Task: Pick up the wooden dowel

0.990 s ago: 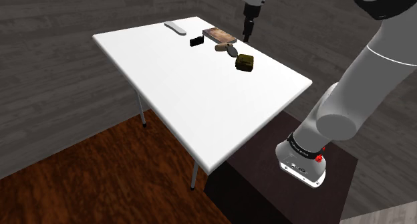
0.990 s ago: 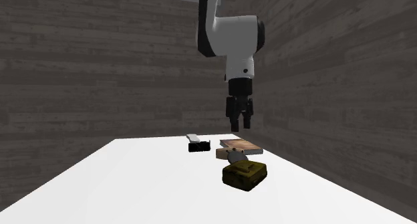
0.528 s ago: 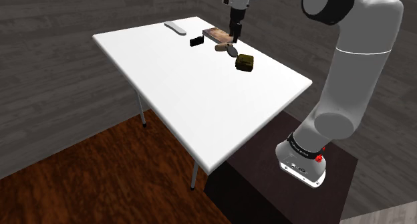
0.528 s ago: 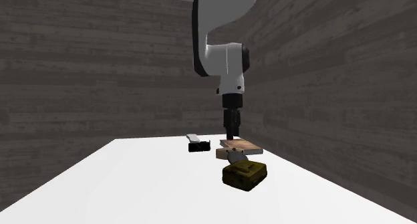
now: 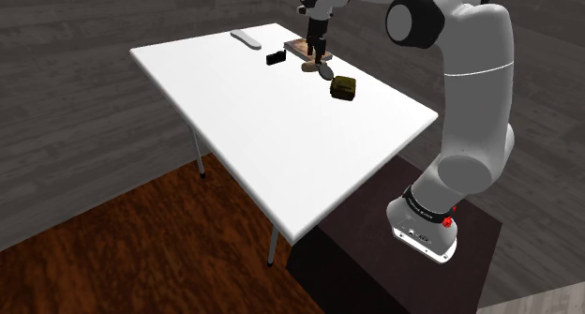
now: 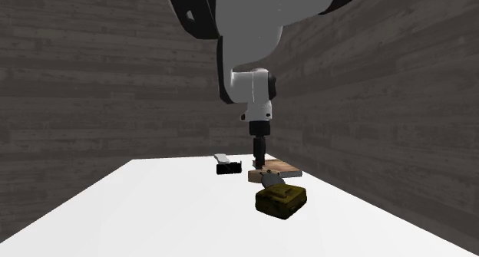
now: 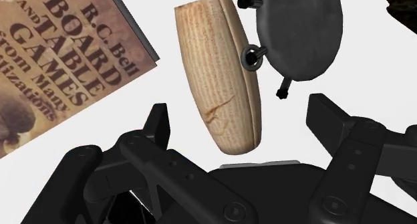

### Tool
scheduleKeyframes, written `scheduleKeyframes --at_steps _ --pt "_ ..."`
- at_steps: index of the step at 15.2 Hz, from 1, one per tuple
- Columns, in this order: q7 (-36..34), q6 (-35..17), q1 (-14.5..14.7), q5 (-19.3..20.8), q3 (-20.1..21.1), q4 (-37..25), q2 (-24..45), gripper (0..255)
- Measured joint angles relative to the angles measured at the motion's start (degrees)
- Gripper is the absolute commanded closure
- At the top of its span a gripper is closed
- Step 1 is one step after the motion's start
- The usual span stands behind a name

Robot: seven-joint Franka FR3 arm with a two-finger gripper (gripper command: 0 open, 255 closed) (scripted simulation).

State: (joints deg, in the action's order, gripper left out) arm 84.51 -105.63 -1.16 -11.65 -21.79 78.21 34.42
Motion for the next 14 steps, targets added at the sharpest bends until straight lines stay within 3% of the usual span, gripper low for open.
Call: scheduleKeyframes --at_steps 5,6,14 --pt "0.38 -2.66 -0.11 -0.51 0.37 1.19 1.56 0" --pt "0.42 -3.01 -0.07 -0.53 0.38 1.58 1.52 255" --pt "0.47 -3.39 -0.01 -0.54 0.38 2.02 1.43 255"
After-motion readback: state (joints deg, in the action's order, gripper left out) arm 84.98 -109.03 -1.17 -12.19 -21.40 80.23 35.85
